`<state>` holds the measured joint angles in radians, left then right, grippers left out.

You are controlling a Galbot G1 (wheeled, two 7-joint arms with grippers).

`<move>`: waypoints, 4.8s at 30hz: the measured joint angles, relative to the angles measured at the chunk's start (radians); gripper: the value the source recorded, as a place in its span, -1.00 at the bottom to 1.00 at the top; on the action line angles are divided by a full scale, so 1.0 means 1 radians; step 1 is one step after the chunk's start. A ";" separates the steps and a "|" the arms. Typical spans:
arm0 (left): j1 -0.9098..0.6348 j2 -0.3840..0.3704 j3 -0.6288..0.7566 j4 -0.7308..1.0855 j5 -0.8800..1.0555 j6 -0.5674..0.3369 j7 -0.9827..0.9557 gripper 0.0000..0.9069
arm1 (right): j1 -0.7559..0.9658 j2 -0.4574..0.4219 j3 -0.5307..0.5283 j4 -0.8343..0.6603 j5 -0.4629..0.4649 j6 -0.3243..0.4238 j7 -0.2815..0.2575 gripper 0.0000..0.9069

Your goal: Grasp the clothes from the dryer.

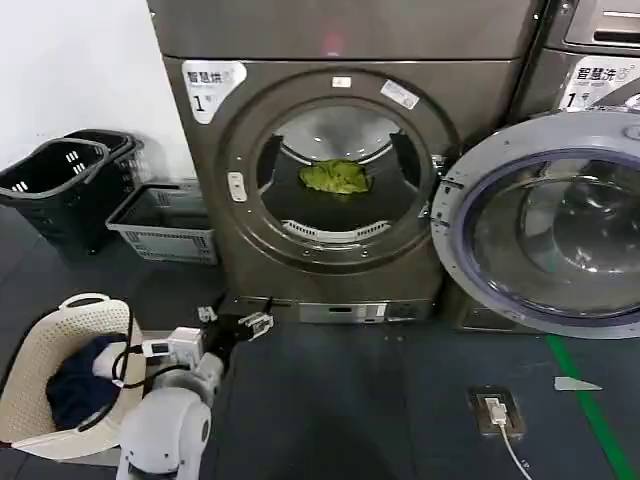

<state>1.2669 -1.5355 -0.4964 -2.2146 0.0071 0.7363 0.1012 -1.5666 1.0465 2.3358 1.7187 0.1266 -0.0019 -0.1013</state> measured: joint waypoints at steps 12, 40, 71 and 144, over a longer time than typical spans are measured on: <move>-0.011 0.000 -0.004 0.000 -0.004 0.000 0.003 1.00 | -0.003 0.002 0.004 -0.006 0.001 0.004 -0.003 1.00; -0.016 0.006 0.000 0.006 -0.005 0.000 0.023 1.00 | 0.004 0.013 0.008 -0.021 -0.002 0.020 -0.003 1.00; 0.002 0.007 0.001 -0.020 -0.003 0.000 0.039 1.00 | -0.009 0.009 0.070 -0.041 0.001 0.037 0.072 1.00; -0.022 0.009 -0.012 0.006 -0.010 0.000 0.034 1.00 | -0.029 0.046 0.109 -0.062 -0.025 0.035 0.088 1.00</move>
<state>1.2448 -1.5267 -0.5086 -2.2087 -0.0031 0.7364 0.1351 -1.5953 1.0927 2.4446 1.6562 0.1012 0.0333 -0.0137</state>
